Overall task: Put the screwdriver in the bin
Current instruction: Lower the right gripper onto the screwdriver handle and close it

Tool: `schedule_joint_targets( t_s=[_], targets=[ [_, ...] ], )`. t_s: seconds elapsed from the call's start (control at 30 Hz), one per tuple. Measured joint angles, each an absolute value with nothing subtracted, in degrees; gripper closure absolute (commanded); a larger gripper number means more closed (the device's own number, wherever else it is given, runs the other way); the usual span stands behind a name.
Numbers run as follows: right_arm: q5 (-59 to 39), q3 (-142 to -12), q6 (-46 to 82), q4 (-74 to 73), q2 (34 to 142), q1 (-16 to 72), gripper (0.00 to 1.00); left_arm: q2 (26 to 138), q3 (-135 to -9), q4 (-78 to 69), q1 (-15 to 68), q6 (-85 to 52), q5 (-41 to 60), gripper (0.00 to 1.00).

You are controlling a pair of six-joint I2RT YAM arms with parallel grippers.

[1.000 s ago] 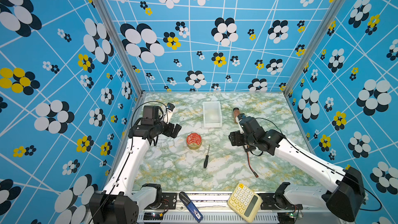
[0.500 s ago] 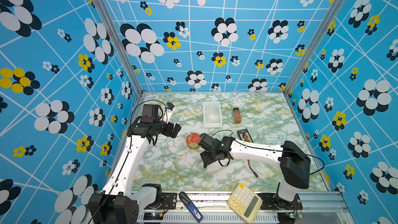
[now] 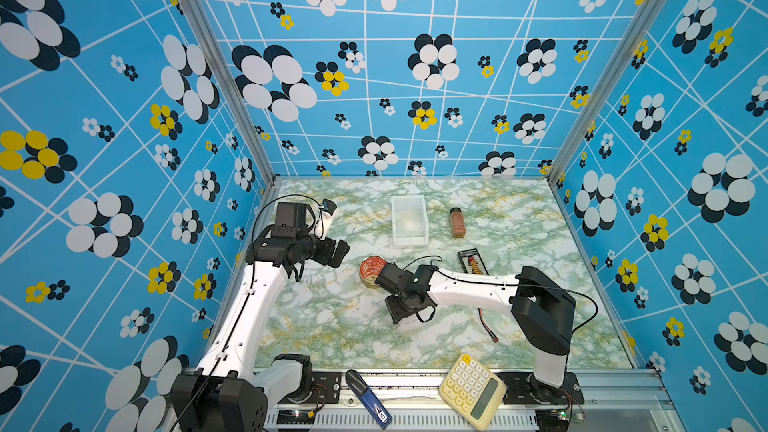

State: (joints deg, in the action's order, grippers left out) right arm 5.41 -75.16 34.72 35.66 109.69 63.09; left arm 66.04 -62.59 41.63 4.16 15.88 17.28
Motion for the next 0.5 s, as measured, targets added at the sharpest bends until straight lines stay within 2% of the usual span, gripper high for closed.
schedule_joint_targets(
  t_s=[0.5],
  targets=[
    [7.6, -75.2, 35.4, 36.7, 109.8, 63.1, 0.46, 65.8, -62.5, 41.6, 4.2, 15.5, 17.2, 0.01]
  ],
)
